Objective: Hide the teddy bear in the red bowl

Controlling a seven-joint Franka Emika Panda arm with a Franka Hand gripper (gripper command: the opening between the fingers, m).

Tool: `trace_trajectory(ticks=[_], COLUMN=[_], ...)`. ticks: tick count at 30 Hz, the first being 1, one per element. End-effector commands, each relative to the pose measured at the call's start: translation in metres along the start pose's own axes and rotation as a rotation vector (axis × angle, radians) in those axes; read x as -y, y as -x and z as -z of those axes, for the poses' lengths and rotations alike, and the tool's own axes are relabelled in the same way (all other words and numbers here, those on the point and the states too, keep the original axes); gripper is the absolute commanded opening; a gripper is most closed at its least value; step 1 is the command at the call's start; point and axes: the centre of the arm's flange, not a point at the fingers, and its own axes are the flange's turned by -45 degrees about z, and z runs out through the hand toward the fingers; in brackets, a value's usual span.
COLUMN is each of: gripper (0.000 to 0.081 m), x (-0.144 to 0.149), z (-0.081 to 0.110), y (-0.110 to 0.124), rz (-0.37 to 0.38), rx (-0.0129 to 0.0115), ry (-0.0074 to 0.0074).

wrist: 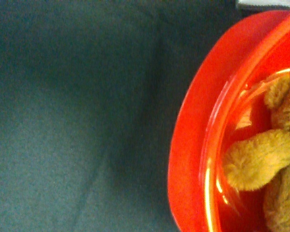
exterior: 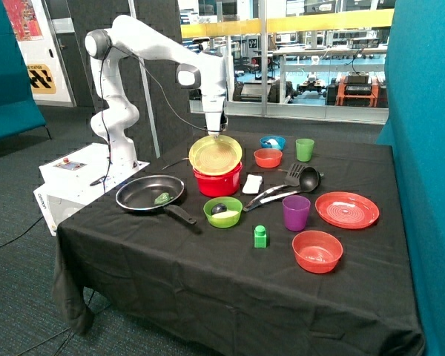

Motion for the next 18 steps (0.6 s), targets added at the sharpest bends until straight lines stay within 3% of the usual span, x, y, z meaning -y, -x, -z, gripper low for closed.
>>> trace_trajectory(ticks=[1, 10, 18], gripper=[0.0000, 0.0000, 0.0000], x=[-0.001, -0.004, 0.000], z=[0.003, 0.003, -0.012], y=[-0.002, -0.005, -0.005], rz=[-0.005, -0.010, 0.000], rx=[0.0001, 0.0001, 0.0001], ry=[0.0005, 0.0005, 0.0005])
